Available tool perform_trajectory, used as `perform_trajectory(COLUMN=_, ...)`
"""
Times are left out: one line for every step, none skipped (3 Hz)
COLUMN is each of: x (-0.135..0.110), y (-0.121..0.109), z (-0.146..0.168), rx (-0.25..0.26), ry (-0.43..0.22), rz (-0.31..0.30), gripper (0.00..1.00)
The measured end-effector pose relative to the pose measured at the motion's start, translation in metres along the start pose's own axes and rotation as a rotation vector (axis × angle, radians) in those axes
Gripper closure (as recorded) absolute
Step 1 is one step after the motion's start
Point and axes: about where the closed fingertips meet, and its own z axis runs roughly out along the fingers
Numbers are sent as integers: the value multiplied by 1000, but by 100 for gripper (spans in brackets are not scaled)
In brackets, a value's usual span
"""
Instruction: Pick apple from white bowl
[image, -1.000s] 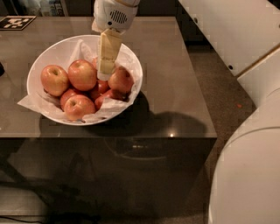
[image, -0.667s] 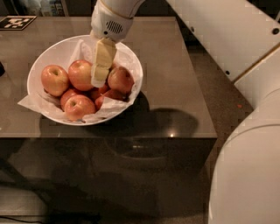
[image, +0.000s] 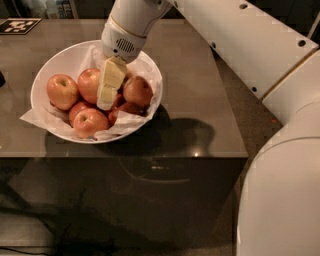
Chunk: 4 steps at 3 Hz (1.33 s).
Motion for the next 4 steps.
perform_trajectory(x=1, y=2, z=9, rx=-23, ry=-17, rz=19, gripper=0)
perform_trajectory(x=1, y=0, z=15, rx=-54, ry=-37, rz=21, gripper=0)
perform_trajectory(x=1, y=0, z=15, rx=-54, ry=-37, rz=21, gripper=19)
perform_trajectory(x=1, y=0, z=15, rx=-54, ry=-37, rz=21, gripper=43)
